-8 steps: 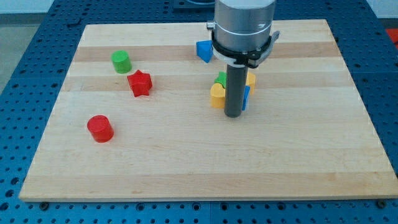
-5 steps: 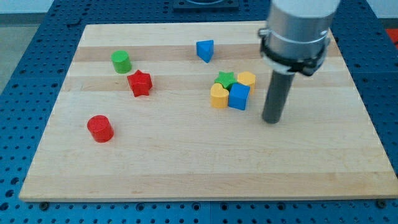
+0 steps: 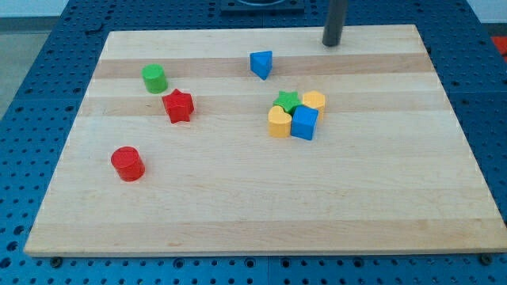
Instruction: Move the blue triangle closer to the yellow hexagon
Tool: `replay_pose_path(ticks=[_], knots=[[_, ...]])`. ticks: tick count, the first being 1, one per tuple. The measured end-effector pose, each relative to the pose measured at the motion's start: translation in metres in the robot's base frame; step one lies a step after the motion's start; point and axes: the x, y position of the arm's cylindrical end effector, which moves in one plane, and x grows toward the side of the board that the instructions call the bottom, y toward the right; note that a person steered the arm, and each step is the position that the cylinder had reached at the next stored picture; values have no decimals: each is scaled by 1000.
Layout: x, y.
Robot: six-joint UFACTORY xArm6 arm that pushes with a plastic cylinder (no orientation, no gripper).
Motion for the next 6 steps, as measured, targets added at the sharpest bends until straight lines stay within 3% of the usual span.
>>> replay_pose_path(ticks=[1, 2, 4, 6], knots=[[-20, -49], [-9, -94], [27, -96], [28, -103]])
